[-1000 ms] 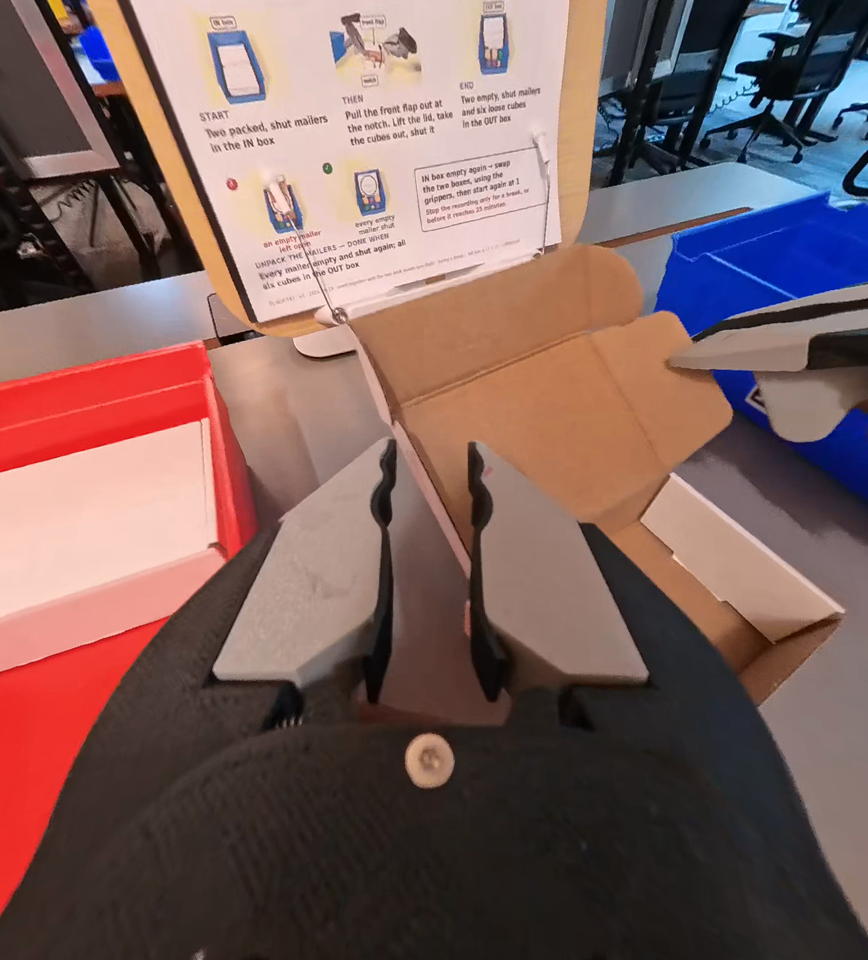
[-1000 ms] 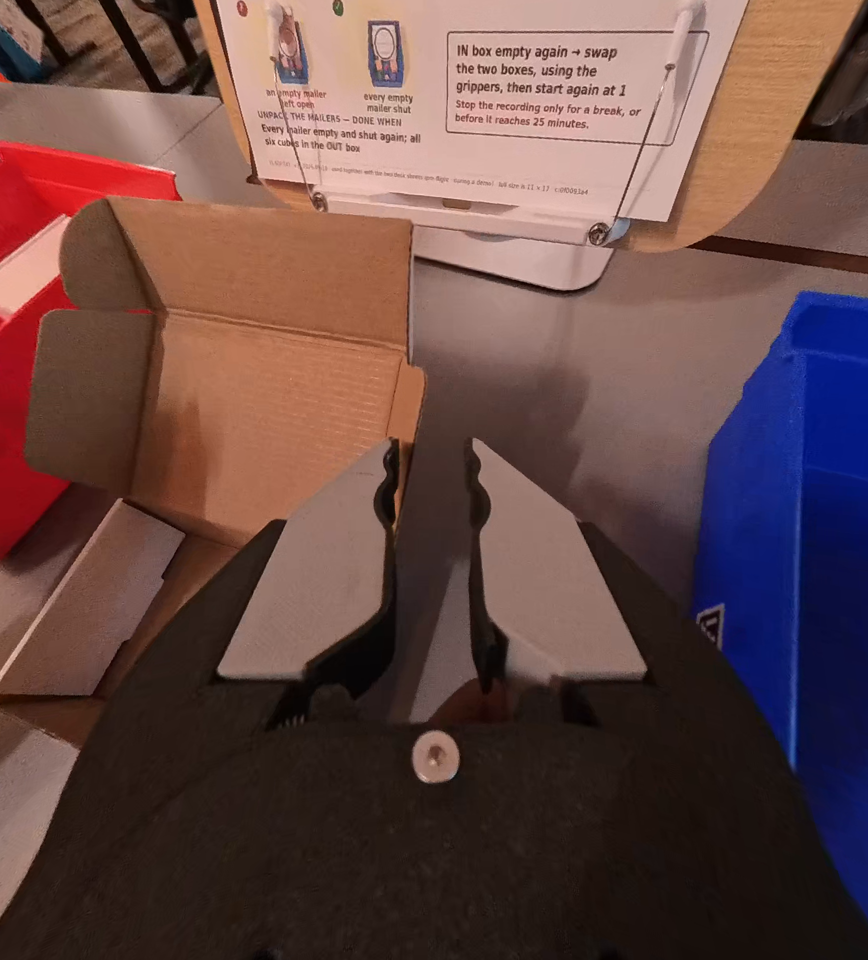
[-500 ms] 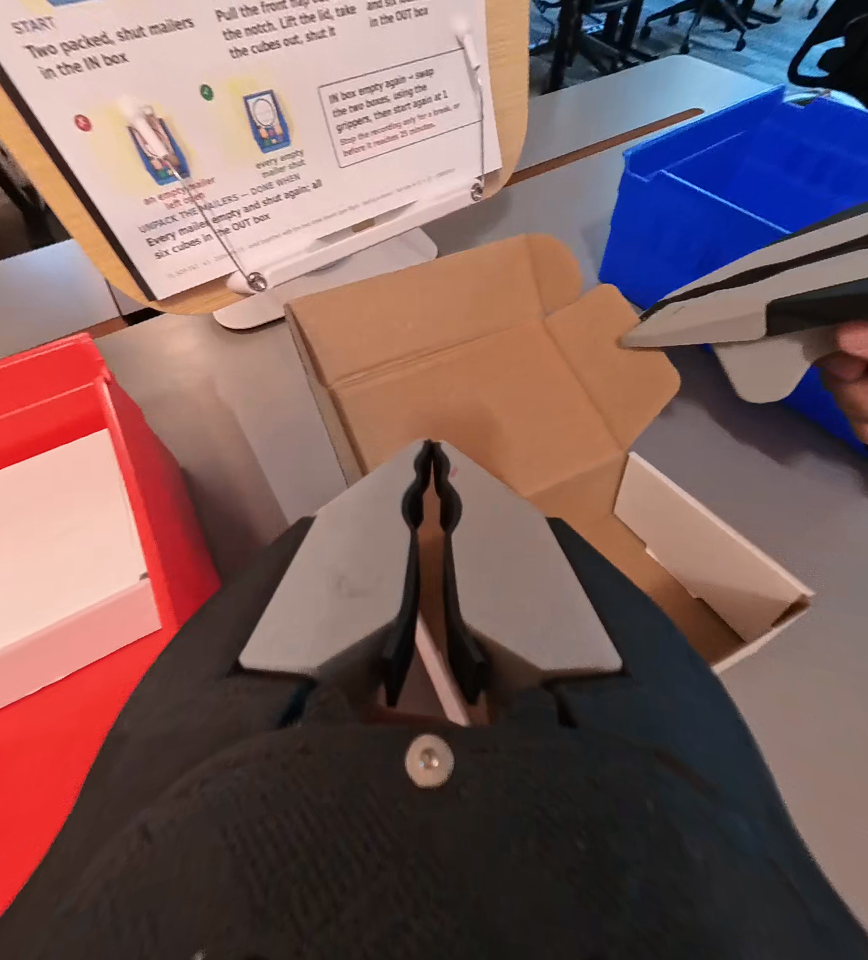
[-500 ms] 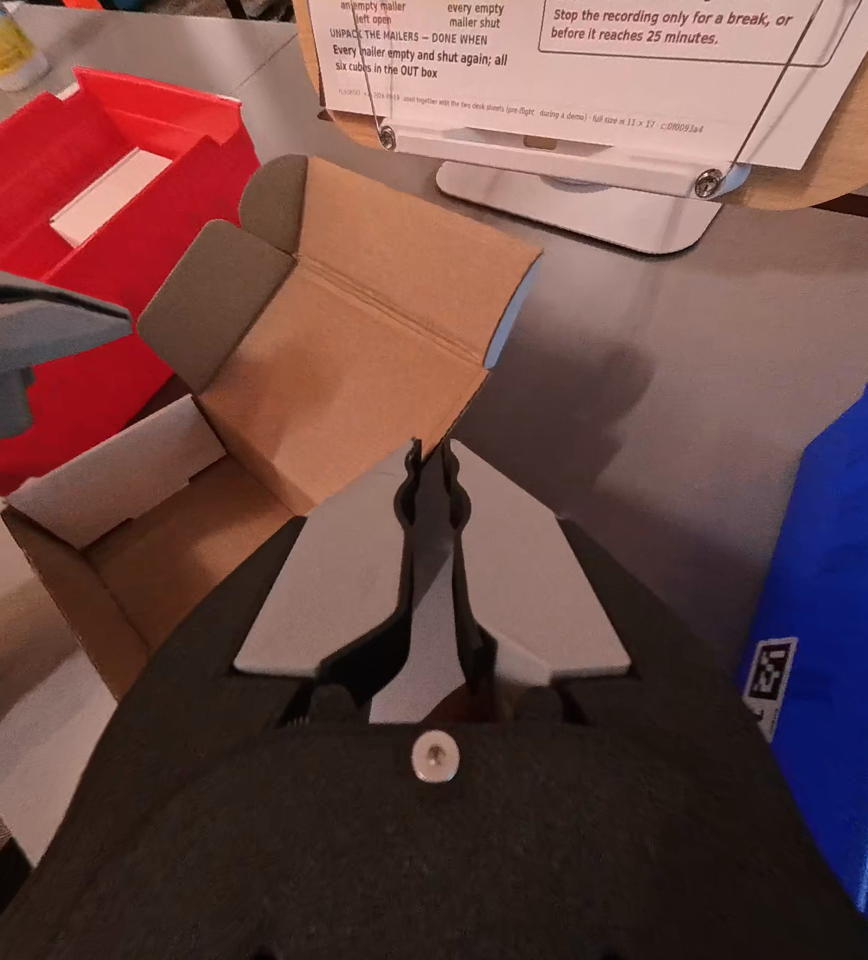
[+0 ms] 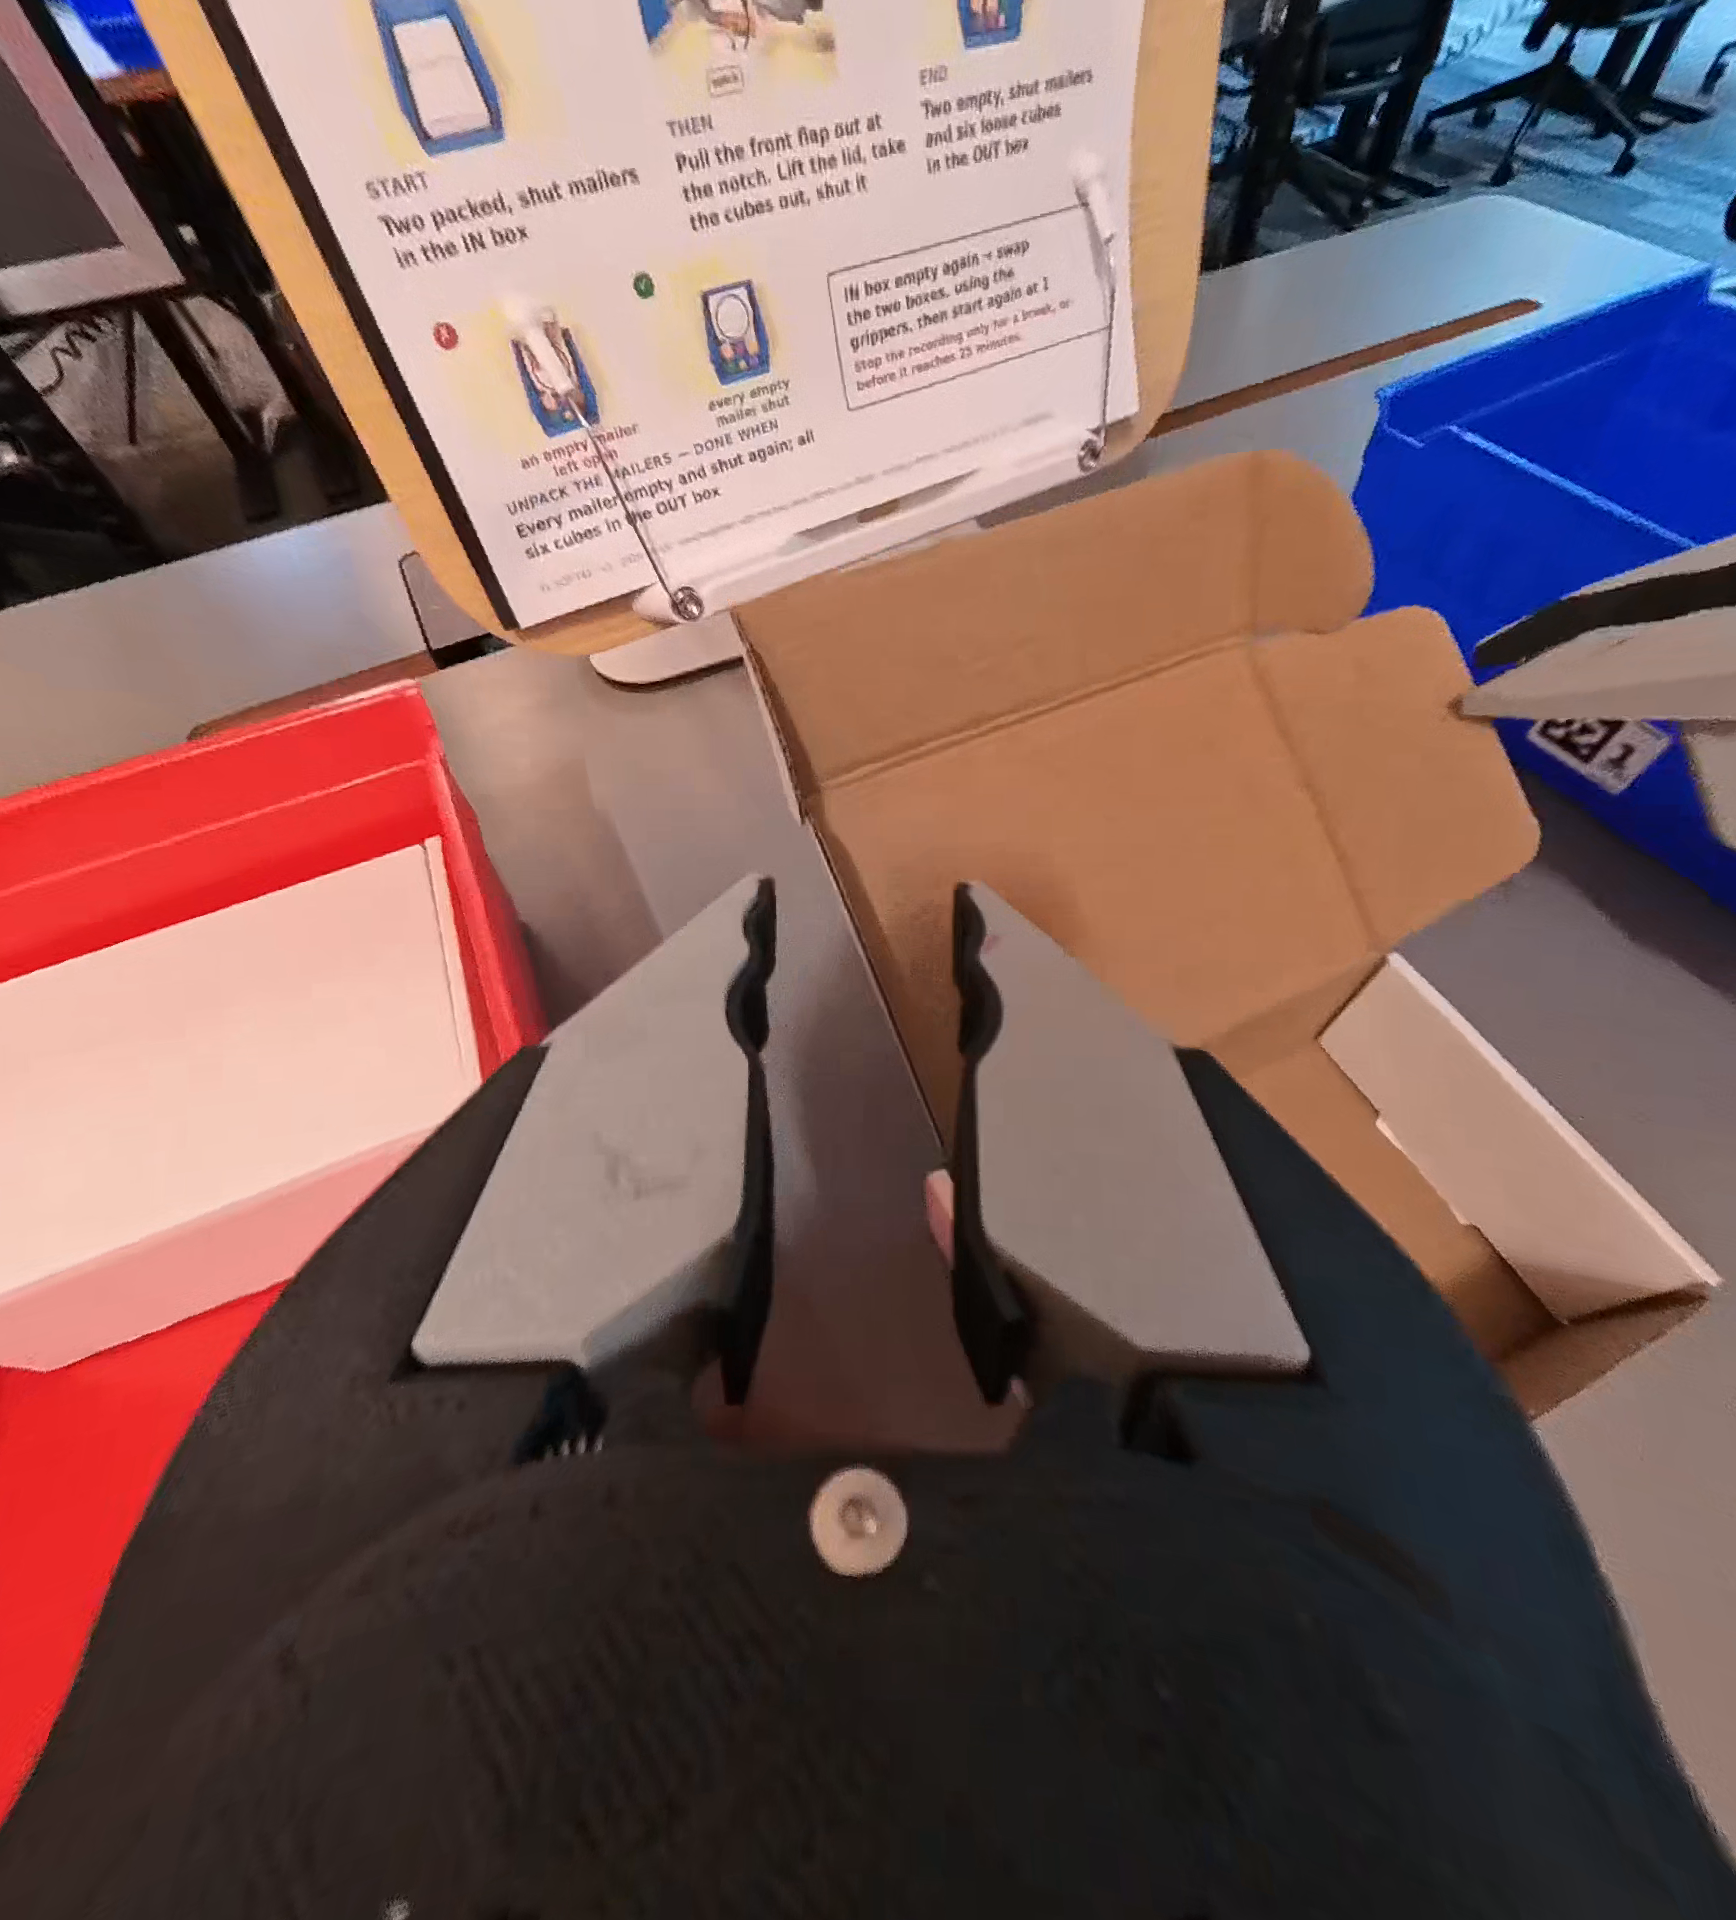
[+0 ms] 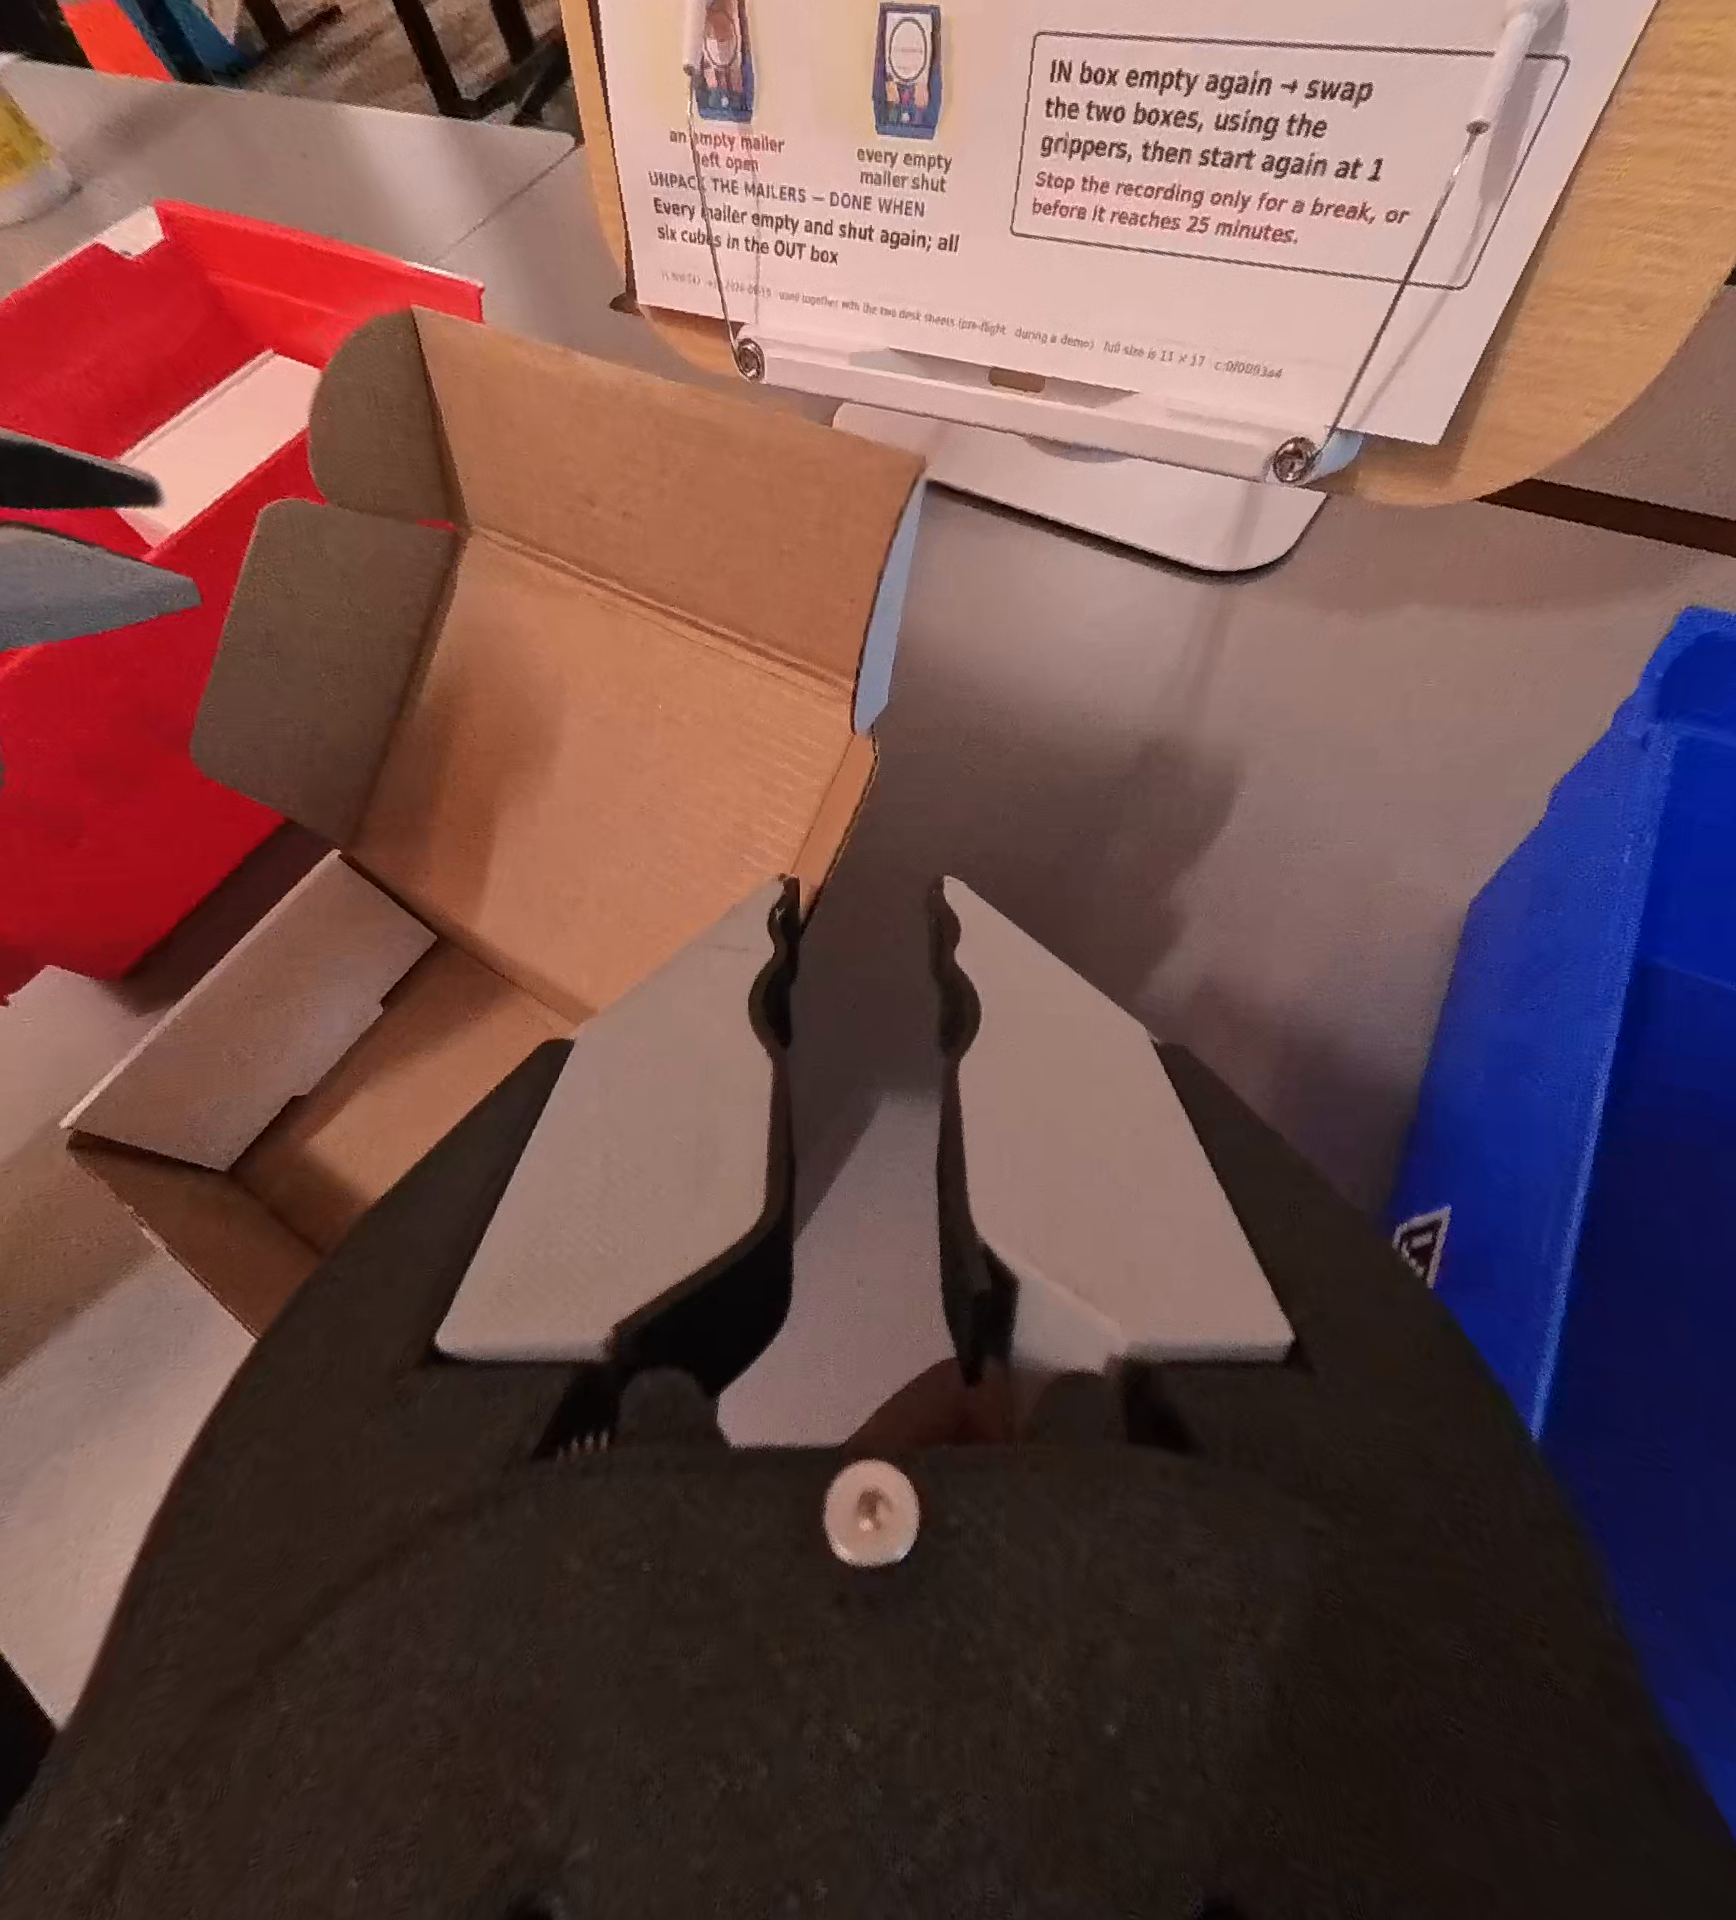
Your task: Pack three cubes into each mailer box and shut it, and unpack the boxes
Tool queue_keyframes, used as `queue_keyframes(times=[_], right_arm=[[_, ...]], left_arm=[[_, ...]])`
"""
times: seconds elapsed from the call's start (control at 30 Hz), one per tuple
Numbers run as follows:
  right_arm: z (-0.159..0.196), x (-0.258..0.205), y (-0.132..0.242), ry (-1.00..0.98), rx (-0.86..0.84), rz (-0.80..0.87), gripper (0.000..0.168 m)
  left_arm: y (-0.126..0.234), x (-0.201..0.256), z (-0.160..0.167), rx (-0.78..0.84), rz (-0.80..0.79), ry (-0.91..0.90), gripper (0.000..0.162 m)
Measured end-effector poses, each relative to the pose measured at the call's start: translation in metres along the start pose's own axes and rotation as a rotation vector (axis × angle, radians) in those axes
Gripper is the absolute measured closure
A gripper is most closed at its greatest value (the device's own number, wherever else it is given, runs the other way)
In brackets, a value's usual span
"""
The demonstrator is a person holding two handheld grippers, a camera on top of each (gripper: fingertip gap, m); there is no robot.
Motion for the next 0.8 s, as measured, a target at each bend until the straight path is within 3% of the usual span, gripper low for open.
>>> queue_keyframes(times=[0.07, 0.13, 0.3, 0.43, 0.47, 0.53, 0.8], right_arm=[[-0.002, 0.000, -0.004, -0.009, -0.021, -0.013, 0.145], [-0.003, 0.000, -0.009, -0.013, -0.051, -0.012, 0.146], [-0.002, 0.002, -0.017, -0.018, -0.119, -0.016, 0.153], [-0.001, 0.002, -0.013, -0.011, -0.121, -0.009, 0.155], [-0.001, 0.002, -0.010, -0.006, -0.116, -0.003, 0.155], [0.000, 0.005, -0.004, -0.010, -0.098, -0.006, 0.155], [0.004, 0.010, 0.005, -0.063, -0.052, -0.071, 0.161]], left_arm=[[-0.005, 0.003, -0.001, -0.023, -0.024, -0.035, 0.130], [-0.010, 0.006, -0.002, -0.052, -0.033, -0.074, 0.132], [-0.017, 0.010, -0.009, -0.102, -0.037, -0.144, 0.162], [-0.022, 0.015, -0.006, -0.176, 0.000, -0.187, 0.162], [-0.023, 0.015, -0.005, -0.187, -0.009, -0.204, 0.161], [-0.023, 0.014, -0.003, -0.185, -0.039, -0.227, 0.141], [-0.034, 0.013, -0.013, -0.162, 0.023, -0.125, 0.137]])
Point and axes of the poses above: each gripper's, where its closed fingertips meet, y back along the fingers, z out of its underside, x = y × z across the jaws, the point moved 10 cm from there along y, back along the fingers, and after that the axes turned 7 degrees about -z, right-handed, at the moved point
